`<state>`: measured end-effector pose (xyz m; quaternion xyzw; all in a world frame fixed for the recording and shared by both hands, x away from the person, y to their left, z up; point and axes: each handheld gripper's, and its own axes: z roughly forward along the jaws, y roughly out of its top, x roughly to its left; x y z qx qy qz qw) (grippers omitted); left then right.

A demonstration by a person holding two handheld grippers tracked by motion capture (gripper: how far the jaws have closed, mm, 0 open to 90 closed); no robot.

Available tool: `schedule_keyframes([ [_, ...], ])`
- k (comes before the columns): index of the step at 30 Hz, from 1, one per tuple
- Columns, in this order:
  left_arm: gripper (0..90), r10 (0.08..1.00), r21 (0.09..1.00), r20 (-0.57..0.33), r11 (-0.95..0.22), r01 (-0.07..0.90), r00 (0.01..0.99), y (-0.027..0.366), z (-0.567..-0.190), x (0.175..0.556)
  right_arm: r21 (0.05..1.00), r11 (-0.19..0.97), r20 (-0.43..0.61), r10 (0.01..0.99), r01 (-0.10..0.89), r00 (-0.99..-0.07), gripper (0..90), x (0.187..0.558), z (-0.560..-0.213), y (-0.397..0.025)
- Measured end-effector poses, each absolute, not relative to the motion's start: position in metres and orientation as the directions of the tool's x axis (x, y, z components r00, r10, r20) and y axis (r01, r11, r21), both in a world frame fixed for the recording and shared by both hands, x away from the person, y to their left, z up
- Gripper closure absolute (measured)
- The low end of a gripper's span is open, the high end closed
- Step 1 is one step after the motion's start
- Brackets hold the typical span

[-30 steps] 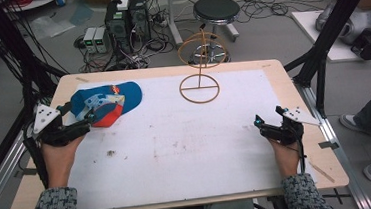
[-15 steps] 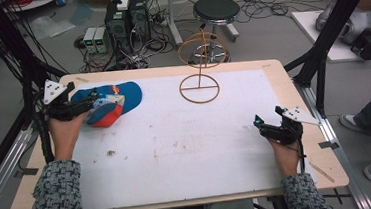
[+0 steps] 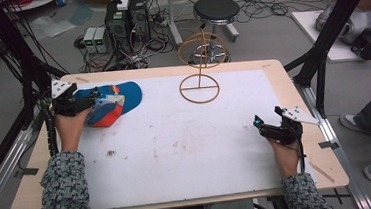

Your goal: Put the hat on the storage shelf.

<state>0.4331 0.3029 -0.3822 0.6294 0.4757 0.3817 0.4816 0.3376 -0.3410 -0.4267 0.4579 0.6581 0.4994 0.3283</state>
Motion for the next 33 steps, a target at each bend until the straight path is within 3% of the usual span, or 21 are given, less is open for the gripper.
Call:
schedule_keyframes([
  [8,20.2,0.966,0.959,0.022,-0.093,0.269,0.256,0.306,-0.391,0.439,0.958,0.085,0.024,0.928,0.273,-0.371,11.4,0.338,-0.427,-0.340],
  [15,26.8,0.965,0.948,0.010,-0.093,0.306,0.263,0.305,-0.396,0.442,0.958,0.084,0.023,0.930,0.274,-0.368,11.4,0.338,-0.427,-0.340],
  [33,64.0,0.946,0.925,0.065,-0.176,0.338,0.317,0.304,-0.401,0.445,0.958,0.085,0.023,0.929,0.274,-0.369,11.3,0.338,-0.427,-0.340],
])
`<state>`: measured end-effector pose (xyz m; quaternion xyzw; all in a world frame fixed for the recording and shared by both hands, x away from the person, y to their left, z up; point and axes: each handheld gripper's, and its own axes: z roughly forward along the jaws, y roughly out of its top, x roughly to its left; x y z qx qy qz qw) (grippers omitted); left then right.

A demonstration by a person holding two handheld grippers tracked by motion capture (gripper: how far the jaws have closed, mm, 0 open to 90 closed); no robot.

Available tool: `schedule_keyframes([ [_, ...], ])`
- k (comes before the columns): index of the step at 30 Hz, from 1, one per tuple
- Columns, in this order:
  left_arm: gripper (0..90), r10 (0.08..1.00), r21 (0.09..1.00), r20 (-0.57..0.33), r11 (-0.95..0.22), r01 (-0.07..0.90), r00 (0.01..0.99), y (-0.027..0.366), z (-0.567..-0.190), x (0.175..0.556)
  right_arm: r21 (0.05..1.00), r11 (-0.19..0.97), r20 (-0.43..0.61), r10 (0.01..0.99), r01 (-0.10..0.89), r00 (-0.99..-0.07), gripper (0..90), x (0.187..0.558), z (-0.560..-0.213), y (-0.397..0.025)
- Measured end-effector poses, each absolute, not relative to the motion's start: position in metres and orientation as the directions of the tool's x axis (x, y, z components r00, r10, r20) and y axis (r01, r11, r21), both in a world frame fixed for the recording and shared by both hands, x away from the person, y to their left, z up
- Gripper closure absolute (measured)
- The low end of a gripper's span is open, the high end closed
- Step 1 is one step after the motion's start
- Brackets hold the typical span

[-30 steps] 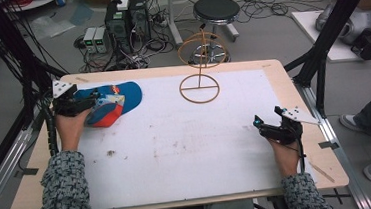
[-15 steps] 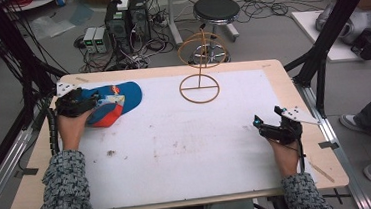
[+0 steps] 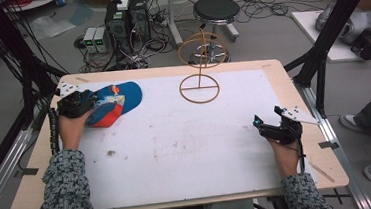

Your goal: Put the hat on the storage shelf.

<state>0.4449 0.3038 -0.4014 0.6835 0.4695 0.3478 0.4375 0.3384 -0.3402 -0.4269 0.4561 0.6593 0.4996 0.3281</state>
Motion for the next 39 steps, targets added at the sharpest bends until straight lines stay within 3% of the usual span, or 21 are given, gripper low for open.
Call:
schedule_keyframes([
  [7,83.3,0.930,0.917,0.086,-0.215,0.337,0.358,0.299,-0.399,0.444,0.958,0.086,0.023,0.929,0.275,-0.369,11.4,0.338,-0.427,-0.340],
  [11,86.9,0.919,0.920,0.091,-0.225,0.320,0.383,0.294,-0.393,0.443,0.958,0.084,0.025,0.930,0.275,-0.368,11.4,0.338,-0.427,-0.340],
  [39,87.8,0.873,0.977,0.088,-0.169,0.129,0.480,0.269,-0.296,0.441,0.959,0.080,0.028,0.929,0.273,-0.370,11.4,0.339,-0.427,-0.341],
])
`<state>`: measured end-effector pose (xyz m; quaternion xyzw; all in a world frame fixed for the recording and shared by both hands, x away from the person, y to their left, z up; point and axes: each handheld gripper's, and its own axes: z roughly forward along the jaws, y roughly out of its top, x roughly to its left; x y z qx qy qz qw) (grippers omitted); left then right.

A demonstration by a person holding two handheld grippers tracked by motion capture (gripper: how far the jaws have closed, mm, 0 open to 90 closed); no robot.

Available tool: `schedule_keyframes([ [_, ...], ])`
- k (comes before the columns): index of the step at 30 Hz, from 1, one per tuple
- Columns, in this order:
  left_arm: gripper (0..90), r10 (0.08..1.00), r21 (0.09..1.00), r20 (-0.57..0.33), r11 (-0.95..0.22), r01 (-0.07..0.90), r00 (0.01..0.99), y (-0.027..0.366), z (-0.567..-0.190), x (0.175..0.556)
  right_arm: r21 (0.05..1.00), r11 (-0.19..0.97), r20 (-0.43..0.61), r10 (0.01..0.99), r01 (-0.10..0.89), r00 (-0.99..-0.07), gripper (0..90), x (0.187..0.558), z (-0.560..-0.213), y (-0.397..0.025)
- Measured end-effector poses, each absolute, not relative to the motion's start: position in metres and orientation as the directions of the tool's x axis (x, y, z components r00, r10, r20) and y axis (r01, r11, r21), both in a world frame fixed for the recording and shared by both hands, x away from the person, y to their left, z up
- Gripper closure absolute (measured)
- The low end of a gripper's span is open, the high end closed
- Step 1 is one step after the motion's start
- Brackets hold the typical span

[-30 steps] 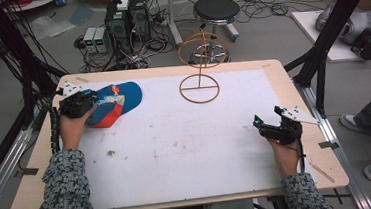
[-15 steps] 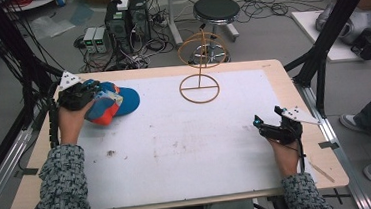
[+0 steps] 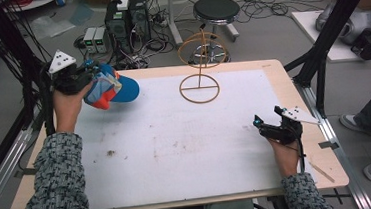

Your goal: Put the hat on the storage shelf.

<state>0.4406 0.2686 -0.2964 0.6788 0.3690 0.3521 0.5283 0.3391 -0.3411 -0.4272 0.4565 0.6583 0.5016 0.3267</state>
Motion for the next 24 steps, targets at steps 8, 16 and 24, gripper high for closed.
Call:
schedule_keyframes([
  [8,87.8,0.861,0.984,0.112,-0.165,0.065,0.497,0.253,-0.257,0.443,0.959,0.076,0.032,0.928,0.274,-0.371,11.4,0.339,-0.427,-0.342],
  [16,87.8,0.851,0.988,0.121,-0.152,0.019,0.511,0.242,-0.226,0.446,0.959,0.070,0.040,0.926,0.274,-0.375,11.4,0.340,-0.428,-0.341],
  [24,87.8,0.836,0.987,0.143,-0.158,-0.018,0.530,0.229,-0.202,0.450,0.959,0.070,0.040,0.926,0.274,-0.376,11.4,0.340,-0.428,-0.342],
])
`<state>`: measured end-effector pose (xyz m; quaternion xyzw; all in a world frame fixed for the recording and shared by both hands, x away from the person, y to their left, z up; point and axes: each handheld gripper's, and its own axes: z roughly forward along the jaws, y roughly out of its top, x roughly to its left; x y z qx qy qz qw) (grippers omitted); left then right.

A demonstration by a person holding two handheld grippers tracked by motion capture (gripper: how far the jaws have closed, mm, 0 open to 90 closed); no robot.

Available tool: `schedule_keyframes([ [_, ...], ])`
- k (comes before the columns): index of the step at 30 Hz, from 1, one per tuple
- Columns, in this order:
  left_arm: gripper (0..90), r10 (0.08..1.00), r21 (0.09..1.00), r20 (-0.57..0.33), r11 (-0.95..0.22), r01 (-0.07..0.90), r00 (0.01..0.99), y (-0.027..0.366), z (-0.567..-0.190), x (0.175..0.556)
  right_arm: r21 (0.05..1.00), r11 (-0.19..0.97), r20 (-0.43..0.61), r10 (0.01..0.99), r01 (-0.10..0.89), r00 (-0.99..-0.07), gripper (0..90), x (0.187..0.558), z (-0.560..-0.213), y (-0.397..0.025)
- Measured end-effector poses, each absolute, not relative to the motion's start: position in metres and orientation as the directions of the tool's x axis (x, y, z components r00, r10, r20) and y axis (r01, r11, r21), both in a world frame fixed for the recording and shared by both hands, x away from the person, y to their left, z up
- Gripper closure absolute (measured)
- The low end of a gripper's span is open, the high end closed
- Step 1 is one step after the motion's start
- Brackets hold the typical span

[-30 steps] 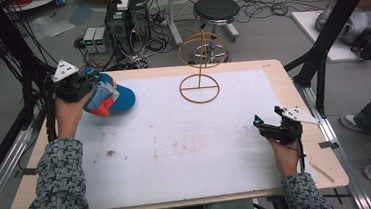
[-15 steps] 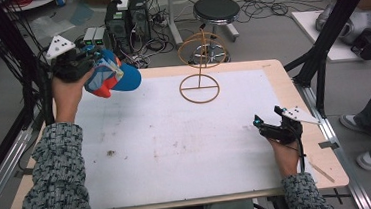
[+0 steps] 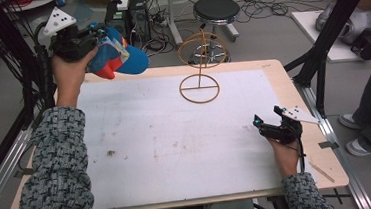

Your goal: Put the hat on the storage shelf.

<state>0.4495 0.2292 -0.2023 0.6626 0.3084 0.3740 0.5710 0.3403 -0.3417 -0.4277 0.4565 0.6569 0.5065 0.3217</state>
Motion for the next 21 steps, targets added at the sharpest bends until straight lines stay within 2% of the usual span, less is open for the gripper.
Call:
schedule_keyframes([
  [7,87.8,0.821,0.985,0.165,-0.163,-0.053,0.547,0.213,-0.179,0.455,0.958,0.067,0.045,0.924,0.277,-0.380,11.4,0.341,-0.428,-0.342],
  [21,87.8,0.801,0.989,0.144,-0.109,-0.095,0.581,0.187,-0.156,0.467,0.958,0.067,0.049,0.920,0.278,-0.389,11.4,0.341,-0.428,-0.342],
])
